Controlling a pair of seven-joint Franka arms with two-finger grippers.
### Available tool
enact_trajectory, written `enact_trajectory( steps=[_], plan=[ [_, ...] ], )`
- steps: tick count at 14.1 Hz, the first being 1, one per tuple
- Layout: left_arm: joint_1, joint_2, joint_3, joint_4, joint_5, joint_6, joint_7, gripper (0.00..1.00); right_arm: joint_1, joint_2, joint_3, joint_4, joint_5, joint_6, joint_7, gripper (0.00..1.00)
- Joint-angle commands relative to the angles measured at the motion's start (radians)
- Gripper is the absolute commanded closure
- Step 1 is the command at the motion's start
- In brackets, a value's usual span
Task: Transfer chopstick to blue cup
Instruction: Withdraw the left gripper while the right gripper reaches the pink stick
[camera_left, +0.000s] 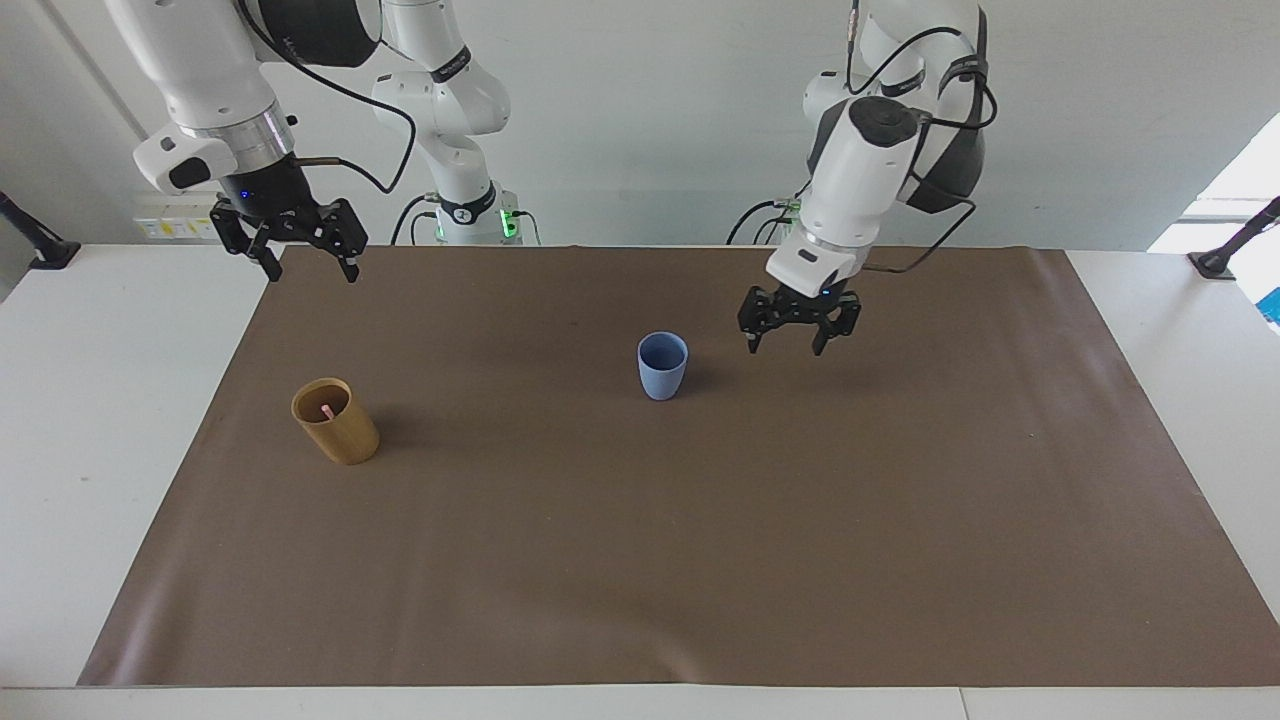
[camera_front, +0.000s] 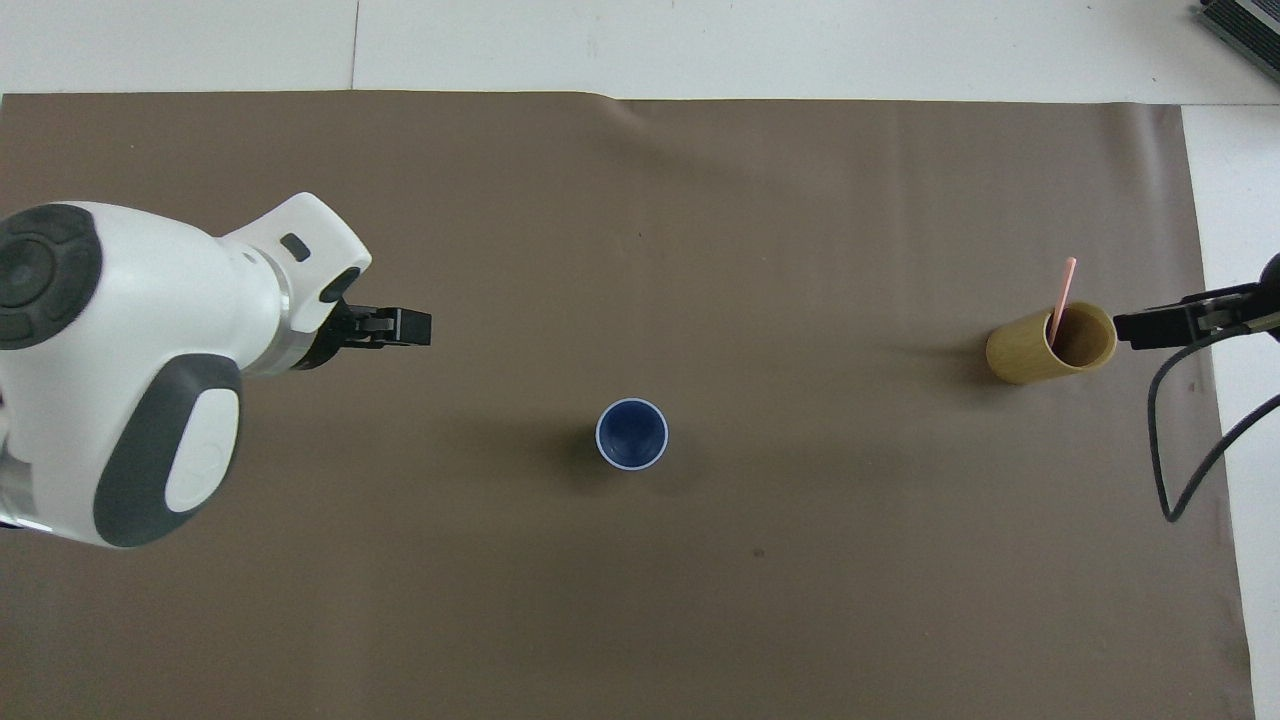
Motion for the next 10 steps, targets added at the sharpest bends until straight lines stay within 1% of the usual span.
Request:
enact_trajectory(
  steps=[1, 3, 5, 6, 8, 9, 10],
  plan=[
    [0.115, -0.004, -0.014, 0.088, 0.002, -0.124, 0.134, 0.0, -0.009, 0.018, 0.009, -0.062, 0.075, 0.148, -0.142, 0.0],
    [0.17, 0.007, -0.014, 0.178, 0.002, -0.195, 0.189, 0.0, -0.013, 0.05, 0.009, -0.069, 0.173, 0.208, -0.196, 0.0],
    [0.213, 0.025, -0.014, 0.281, 0.006, -0.274, 0.198, 0.0, -0.041, 0.09, 0.008, -0.069, 0.312, 0.234, -0.34, 0.0],
    [0.232, 0.031, -0.014, 0.318, 0.008, -0.31, 0.2, 0.0, -0.049, 0.112, 0.008, -0.072, 0.359, 0.255, -0.415, 0.0],
    [0.241, 0.036, -0.013, 0.361, 0.014, -0.354, 0.203, 0.0, -0.061, 0.129, 0.005, -0.071, 0.371, 0.286, -0.472, 0.0],
    [0.241, 0.035, -0.013, 0.366, 0.031, -0.37, 0.205, 0.0, -0.081, 0.132, 0.008, -0.078, 0.37, 0.291, -0.486, 0.0],
    [0.241, 0.035, -0.011, 0.369, 0.037, -0.385, 0.205, 0.0, -0.079, 0.149, 0.008, -0.086, 0.39, 0.309, -0.519, 0.0]
  ],
)
